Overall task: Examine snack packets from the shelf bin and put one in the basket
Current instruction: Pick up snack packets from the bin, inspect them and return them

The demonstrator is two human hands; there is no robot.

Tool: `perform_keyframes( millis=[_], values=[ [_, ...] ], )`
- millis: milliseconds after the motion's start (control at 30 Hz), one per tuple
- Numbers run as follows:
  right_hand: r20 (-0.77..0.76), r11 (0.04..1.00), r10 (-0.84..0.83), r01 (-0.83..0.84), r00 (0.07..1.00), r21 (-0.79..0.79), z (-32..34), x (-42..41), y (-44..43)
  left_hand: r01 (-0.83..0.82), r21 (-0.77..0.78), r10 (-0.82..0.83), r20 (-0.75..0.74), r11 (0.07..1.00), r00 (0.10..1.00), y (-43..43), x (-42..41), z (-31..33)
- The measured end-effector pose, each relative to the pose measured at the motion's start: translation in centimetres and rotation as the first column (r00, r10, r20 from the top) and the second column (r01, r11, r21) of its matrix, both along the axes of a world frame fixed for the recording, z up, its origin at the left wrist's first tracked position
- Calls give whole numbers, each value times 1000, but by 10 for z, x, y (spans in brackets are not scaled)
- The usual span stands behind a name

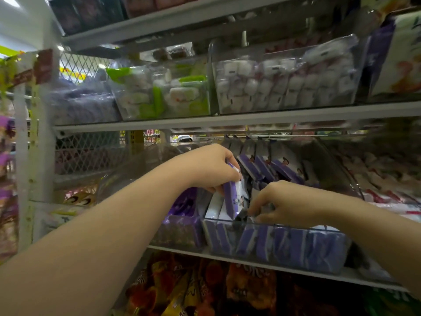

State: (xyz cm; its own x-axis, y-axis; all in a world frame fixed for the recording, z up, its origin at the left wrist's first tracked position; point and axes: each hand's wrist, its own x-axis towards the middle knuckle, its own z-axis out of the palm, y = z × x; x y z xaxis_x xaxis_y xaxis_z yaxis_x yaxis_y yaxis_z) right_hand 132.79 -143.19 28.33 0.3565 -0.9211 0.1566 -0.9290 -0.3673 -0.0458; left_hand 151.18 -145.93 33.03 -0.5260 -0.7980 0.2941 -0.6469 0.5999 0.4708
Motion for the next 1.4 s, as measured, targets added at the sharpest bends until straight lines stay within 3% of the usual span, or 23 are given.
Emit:
perform_keyframes(
  millis=[133, 433, 633, 867, 1000, 1133, 1400],
  values=[
    [-46, 999, 45, -46, 998, -10, 1, 3, -5, -14, -139, 32, 129, 990, 991, -7, -12, -9],
    [-105, 991, 128, -122, 986, 64, 7, 7, -11, -43, -426, 92, 96, 904, 991, -26, -24, -59],
    [-158, 967, 150, -112, 976, 227, 16, 13, -8, -39, -594, 142, 128, 804, 981, -30, -14, -78],
    [-227, 975, 156, -113, 961, 192, 13, 15, -16, 86, -572, 48, 215, 816, 976, -30, -3, -87],
    [-247, 989, 144, -132, 958, 65, 3, 13, -22, 165, -558, 7, 294, 814, 956, -31, 9, -92],
    [-181, 991, 131, -131, 975, 15, -5, 7, -20, 215, -554, -14, 345, 805, 939, -32, 13, -94],
    [153, 967, 71, -30, 986, -252, -4, 8, -11, 235, -554, 0, 390, 798, 921, -28, 15, -95]
  ],
)
